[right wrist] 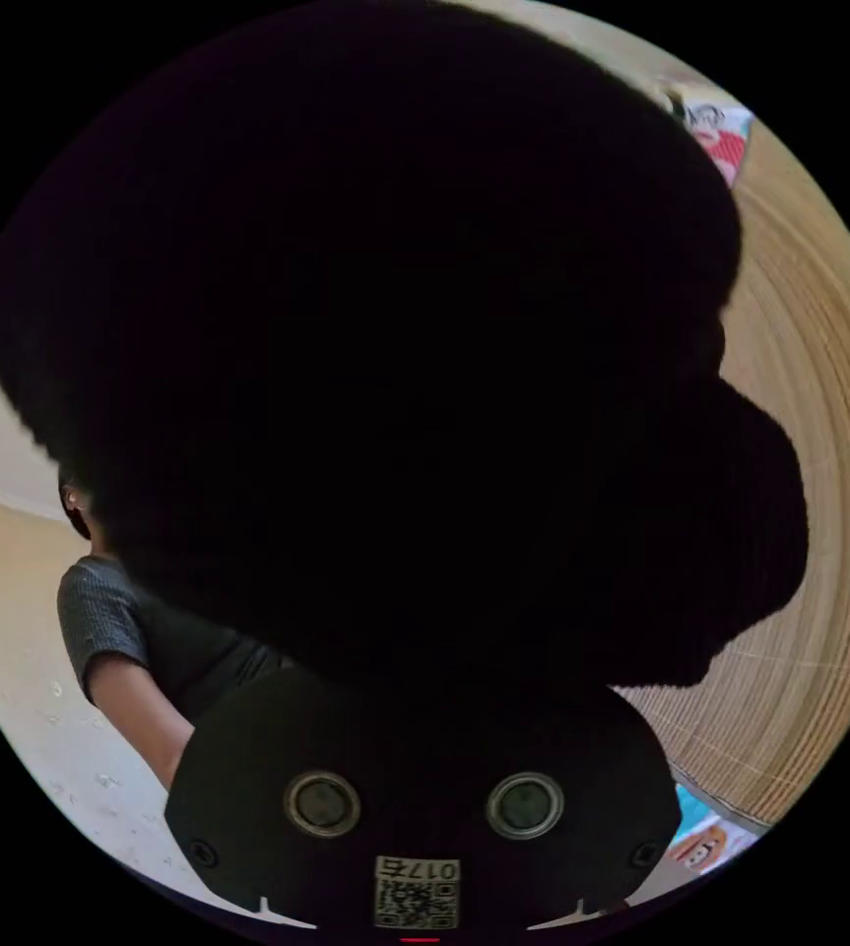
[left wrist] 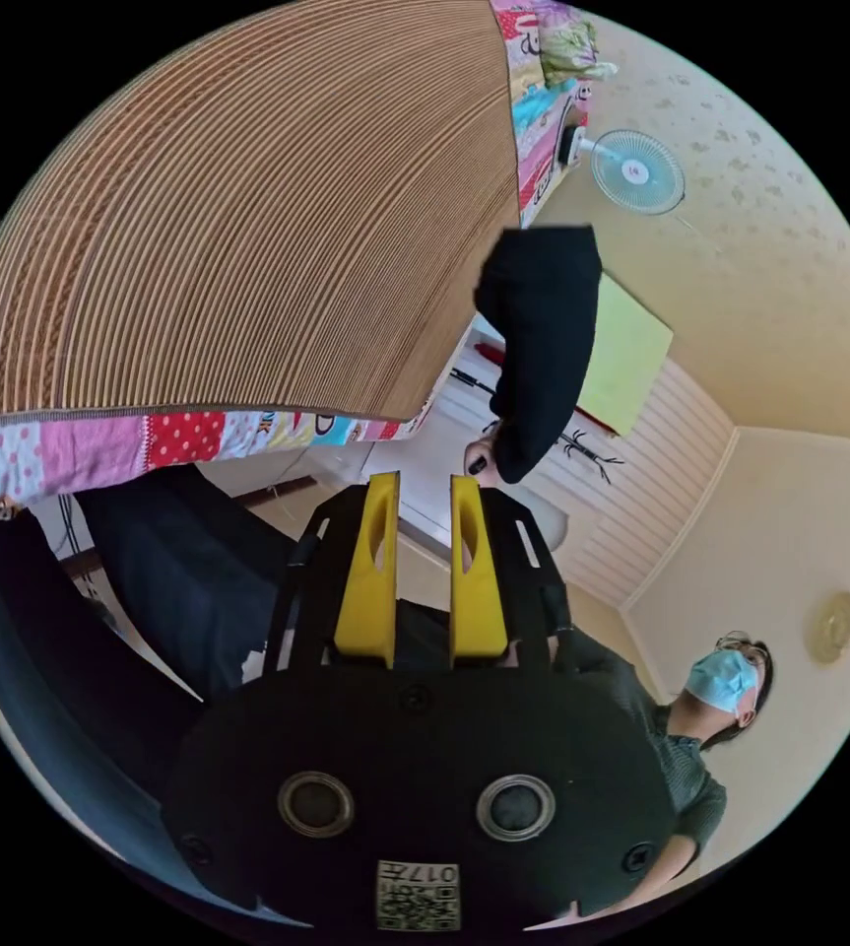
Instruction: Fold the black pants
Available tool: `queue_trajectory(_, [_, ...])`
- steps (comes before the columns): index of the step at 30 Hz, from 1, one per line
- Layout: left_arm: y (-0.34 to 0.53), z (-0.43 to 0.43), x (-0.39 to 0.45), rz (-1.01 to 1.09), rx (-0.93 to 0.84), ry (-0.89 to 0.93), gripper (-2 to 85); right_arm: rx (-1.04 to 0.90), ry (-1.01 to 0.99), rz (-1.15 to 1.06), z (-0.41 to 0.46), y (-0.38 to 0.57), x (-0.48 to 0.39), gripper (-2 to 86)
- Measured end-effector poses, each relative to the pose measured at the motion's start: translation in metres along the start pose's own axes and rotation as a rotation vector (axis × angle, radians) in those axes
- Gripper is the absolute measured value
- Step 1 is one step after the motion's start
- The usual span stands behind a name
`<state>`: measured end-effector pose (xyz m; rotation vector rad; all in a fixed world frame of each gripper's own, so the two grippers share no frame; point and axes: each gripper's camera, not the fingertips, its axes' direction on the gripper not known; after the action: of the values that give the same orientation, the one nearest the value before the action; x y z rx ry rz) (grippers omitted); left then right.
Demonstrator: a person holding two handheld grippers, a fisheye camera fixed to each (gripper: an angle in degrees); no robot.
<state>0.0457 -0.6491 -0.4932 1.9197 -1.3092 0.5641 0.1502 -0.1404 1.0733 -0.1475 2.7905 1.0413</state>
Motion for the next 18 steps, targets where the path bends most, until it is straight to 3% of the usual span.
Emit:
queue_trajectory(3, [0.024, -0.022, -0.010, -0.050, 0.037, 0.044, 8.4, 0.042, 0.081, -0.064, -0.069, -0.013, -0.041, 17.4])
queue_trajectory(6, [0.049, -0.043, -0.027, -0.069, 0.114, 0.183, 8.7, 0.102, 0.159, 0.025, -0.155, 0.005, -0.038, 16.7])
queue_trajectory(9, [0.076, -0.064, -0.053, -0.165, 0.216, 0.382, 8.8, 0.452, 0.254, 0.460, -0.252, 0.103, 0.003, 17.0])
queue_trajectory(10, [0.088, -0.072, -0.064, -0.214, 0.269, 0.466, 8.8, 0.688, 0.222, 0.672, -0.273, 0.172, 0.011, 16.6])
queue_trajectory(11, [0.100, -0.081, -0.073, -0.258, 0.324, 0.555, 8.9, 0.957, 0.148, 0.833, -0.272, 0.246, 0.006, 14.6])
queue_trajectory(12, [0.106, -0.085, -0.077, -0.276, 0.348, 0.597, 8.9, 1.086, 0.100, 0.883, -0.264, 0.282, 0.001, 12.8])
queue_trajectory(14, [0.130, -0.102, -0.089, -0.312, 0.430, 0.740, 8.9, 1.499, -0.061, 0.843, -0.203, 0.396, -0.019, 4.7])
queue_trajectory(16, [0.147, -0.116, -0.092, -0.334, 0.484, 0.815, 8.9, 1.622, -0.169, 0.791, -0.149, 0.455, -0.020, 3.3])
queue_trajectory(18, [0.164, -0.128, -0.091, -0.368, 0.553, 0.923, 8.8, 1.601, -0.210, 0.830, -0.096, 0.495, -0.019, 2.2])
